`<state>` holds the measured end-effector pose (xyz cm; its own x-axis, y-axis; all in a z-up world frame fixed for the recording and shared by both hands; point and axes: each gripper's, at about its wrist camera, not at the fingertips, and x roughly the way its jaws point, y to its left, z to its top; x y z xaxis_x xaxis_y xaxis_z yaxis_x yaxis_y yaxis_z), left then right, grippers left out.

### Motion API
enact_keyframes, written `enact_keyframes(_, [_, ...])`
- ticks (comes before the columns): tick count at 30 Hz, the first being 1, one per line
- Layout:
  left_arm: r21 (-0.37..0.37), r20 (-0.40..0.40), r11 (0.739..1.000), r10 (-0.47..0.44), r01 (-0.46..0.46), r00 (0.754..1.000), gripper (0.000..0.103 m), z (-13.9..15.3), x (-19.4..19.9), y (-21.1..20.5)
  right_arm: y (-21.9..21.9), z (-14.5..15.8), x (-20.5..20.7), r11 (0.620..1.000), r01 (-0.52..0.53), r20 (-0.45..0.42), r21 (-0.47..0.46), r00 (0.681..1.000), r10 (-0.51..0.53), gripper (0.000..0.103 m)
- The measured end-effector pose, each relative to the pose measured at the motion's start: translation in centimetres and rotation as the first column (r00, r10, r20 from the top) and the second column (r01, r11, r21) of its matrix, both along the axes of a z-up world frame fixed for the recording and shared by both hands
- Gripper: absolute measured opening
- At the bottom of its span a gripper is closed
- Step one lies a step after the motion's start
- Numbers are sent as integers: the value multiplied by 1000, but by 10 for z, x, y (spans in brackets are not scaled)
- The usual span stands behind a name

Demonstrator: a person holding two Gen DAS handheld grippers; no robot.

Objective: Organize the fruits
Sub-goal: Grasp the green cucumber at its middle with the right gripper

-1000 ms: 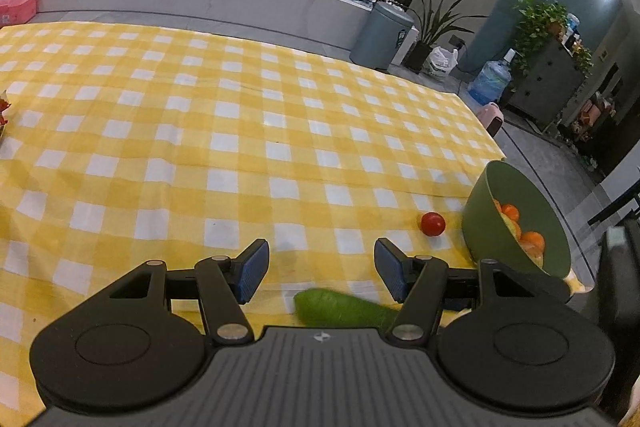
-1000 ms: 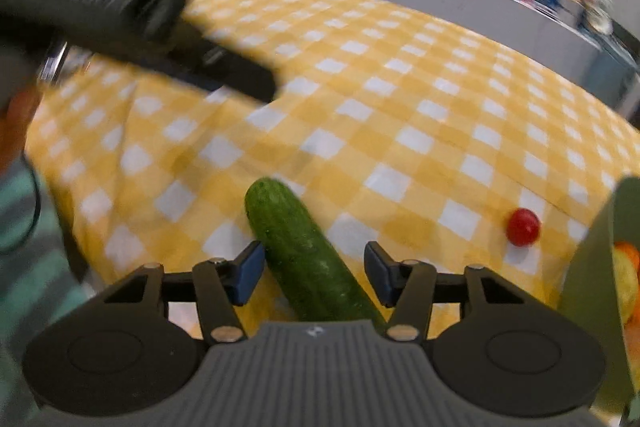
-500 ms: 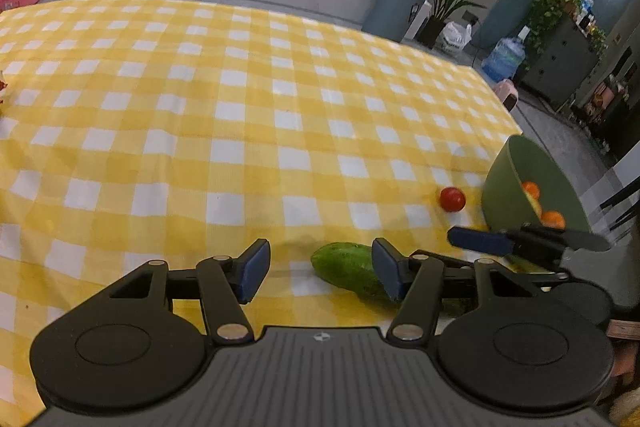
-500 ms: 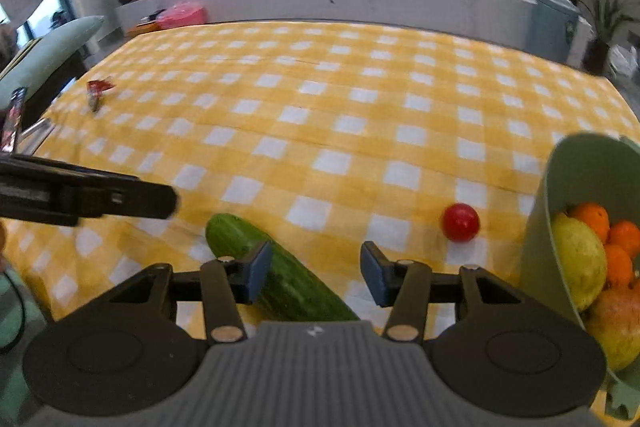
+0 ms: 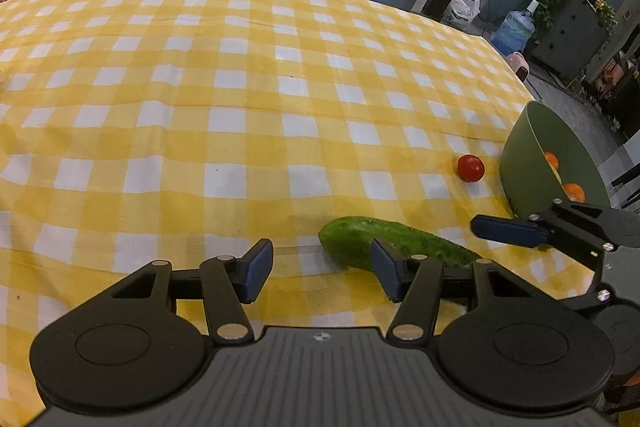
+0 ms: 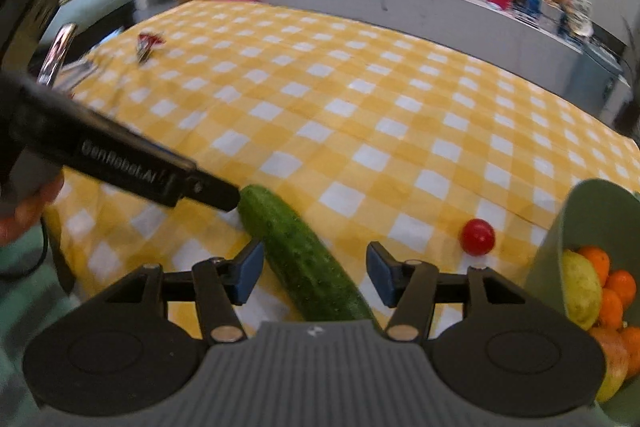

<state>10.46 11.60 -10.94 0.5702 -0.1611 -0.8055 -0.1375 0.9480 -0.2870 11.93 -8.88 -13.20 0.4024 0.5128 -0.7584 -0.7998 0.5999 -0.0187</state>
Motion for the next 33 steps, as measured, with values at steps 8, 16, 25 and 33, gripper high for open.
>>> enact_keyframes(8, [4, -9, 1000, -2, 2, 1000, 66, 1, 0, -2, 13, -17, 1, 975, -167, 46, -147, 983, 175, 45])
enact_keyframes(16, [13, -10, 999, -30, 30, 999, 66, 0, 2, -8, 7, -24, 12, 984, -147, -6, -96, 989, 147, 45])
enact_keyframes(25, [19, 0, 999, -32, 32, 999, 65, 8, 0, -13, 2, -19, 9, 997, -61, -15, -55, 998, 60, 41])
enact_keyframes(33, [34, 1, 998, -50, 50, 999, 65, 12, 1, -24, -33, -8, 23, 981, 190, -143, 37, 973, -183, 39])
